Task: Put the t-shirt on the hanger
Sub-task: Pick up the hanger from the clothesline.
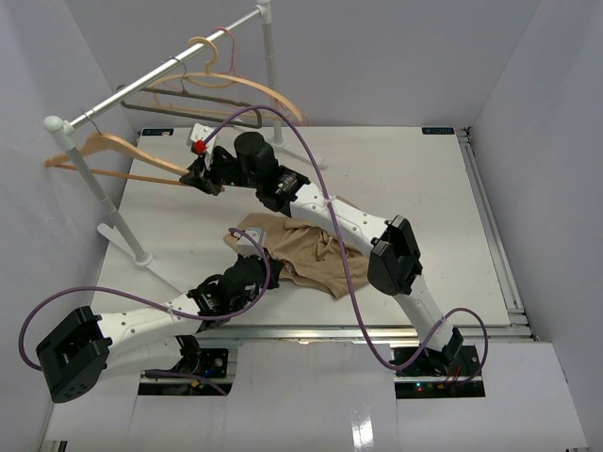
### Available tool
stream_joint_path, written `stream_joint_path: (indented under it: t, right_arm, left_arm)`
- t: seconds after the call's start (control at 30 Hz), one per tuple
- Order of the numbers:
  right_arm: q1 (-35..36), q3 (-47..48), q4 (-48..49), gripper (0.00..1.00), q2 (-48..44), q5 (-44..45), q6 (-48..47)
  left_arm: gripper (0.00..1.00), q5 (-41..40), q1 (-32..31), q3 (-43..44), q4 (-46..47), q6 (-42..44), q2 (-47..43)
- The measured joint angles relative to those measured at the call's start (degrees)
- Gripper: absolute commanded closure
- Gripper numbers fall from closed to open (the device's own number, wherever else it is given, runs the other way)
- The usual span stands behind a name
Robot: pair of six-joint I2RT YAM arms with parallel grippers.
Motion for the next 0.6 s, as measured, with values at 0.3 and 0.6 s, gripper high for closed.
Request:
stream_joint_path:
  t: [0.3,0.6]
  right_arm:
    - [0.0,-0.6,0.1,0.92,-1.0,3.4,-0.2]
    - [0.0,-2.8,-0.2,0.92,-5.5,5.9,-1.6]
  left_arm:
    - [1.00,-0.3,0.0,0.0,-0.8,0.0,-1.8]
    - [1.00,-0.7,0.0,0.1,-1.4,0.3,-2.2]
